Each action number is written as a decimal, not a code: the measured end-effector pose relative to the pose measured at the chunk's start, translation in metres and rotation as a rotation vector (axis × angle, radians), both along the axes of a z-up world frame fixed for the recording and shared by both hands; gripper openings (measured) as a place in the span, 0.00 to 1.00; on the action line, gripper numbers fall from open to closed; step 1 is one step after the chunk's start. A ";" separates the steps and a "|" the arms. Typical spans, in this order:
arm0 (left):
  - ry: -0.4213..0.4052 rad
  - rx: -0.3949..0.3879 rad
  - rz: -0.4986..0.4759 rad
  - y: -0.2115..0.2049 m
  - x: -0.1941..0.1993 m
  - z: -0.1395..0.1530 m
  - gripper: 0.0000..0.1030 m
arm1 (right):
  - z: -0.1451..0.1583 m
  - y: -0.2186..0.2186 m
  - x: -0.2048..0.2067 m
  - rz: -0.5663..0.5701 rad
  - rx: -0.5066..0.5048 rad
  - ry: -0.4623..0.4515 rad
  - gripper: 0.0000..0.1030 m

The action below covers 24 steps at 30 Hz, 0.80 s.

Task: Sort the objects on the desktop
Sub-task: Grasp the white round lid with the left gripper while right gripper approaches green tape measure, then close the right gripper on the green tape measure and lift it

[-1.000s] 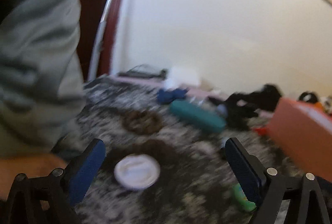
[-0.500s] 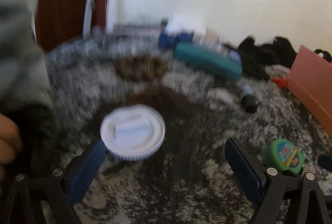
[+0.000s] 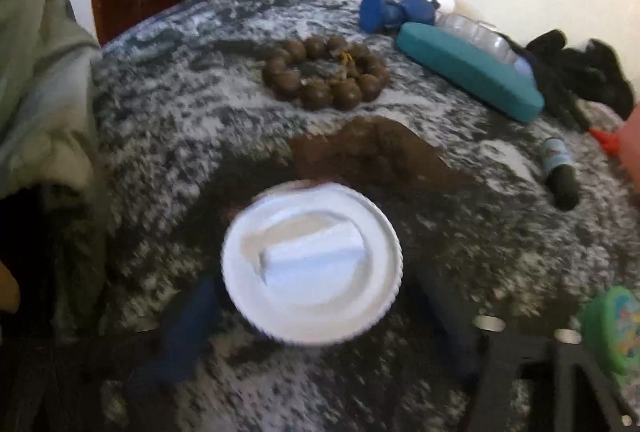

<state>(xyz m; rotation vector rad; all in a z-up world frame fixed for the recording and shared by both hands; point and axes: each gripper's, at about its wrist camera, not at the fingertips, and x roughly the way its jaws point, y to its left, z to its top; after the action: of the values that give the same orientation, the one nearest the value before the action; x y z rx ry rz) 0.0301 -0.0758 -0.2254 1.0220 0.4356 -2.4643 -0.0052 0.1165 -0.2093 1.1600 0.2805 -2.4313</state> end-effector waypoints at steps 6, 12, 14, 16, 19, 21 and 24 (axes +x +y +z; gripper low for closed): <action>0.032 0.042 -0.008 -0.009 0.008 0.003 0.61 | 0.003 -0.007 0.005 0.029 0.015 0.039 0.64; 0.052 0.032 0.002 -0.009 0.014 0.012 0.61 | 0.007 0.005 0.003 0.028 -0.071 0.022 0.64; 0.076 -0.015 0.001 -0.004 0.019 0.022 0.61 | 0.009 0.012 0.004 0.038 -0.127 0.021 0.64; 0.105 -0.045 -0.016 0.002 0.025 0.034 0.61 | 0.013 0.023 0.004 0.040 -0.206 0.014 0.64; 0.111 0.000 -0.043 0.003 0.029 0.041 0.62 | 0.023 0.036 0.008 0.023 -0.252 0.026 0.63; 0.135 0.091 -0.071 -0.002 0.032 0.040 0.62 | 0.031 0.041 0.014 -0.002 -0.224 0.056 0.57; 0.138 0.121 -0.067 -0.001 0.033 0.041 0.62 | 0.044 0.054 0.015 -0.018 -0.257 0.082 0.26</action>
<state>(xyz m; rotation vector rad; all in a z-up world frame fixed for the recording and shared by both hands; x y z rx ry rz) 0.0627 -0.0773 -0.1842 0.9306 0.6108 -2.6055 0.0101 0.1701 -0.1656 0.9561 -0.0196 -2.4466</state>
